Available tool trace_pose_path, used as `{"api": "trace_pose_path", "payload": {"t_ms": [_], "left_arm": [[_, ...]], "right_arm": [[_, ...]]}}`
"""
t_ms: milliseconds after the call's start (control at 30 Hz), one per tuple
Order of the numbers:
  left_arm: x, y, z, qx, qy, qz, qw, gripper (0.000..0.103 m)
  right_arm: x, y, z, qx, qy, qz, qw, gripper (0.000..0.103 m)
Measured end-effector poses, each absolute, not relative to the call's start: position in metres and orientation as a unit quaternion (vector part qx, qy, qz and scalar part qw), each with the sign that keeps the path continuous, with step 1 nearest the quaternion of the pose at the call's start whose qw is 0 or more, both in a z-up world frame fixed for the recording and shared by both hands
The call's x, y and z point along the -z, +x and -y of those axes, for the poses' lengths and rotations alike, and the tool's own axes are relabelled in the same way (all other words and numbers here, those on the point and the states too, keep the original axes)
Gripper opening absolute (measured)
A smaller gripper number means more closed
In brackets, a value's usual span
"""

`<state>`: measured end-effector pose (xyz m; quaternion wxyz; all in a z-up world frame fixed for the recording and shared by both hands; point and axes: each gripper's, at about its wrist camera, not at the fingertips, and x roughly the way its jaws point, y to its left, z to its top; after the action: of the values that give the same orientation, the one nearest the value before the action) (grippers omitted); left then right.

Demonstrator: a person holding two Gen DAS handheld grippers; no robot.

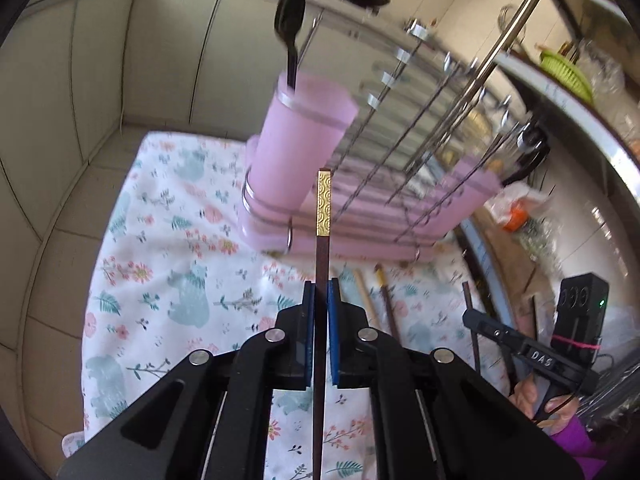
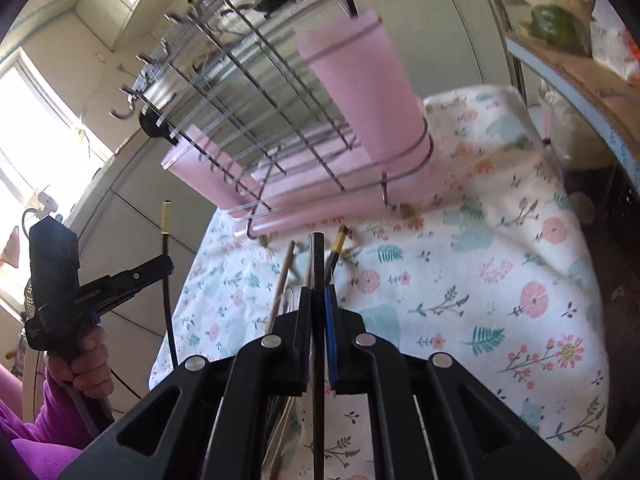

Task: Organize utensils
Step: 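Lift the gold-tipped chopstick with the left gripper while the right carries its chopstick to the cup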

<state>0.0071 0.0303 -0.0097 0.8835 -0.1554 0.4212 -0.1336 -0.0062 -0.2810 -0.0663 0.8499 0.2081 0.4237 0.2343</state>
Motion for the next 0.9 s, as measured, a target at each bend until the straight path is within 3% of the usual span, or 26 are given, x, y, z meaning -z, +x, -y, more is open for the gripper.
{"api": "trace_pose_path", "payload": {"t_ms": [433,900], "left_arm": [[-0.071,-0.005,-0.043,0.125,-0.174,-0.281,0.935,0.005],[-0.15,0.011,-0.05,0.126,-0.19,-0.139,0.964,0.005]], "right_arm": [[-0.011,0.004,0.302,-0.232,0.197,-0.283,0.909,0.006],[-0.115,0.052,0.325,-0.185,0.201,-0.078,0.959,0.006]]}}
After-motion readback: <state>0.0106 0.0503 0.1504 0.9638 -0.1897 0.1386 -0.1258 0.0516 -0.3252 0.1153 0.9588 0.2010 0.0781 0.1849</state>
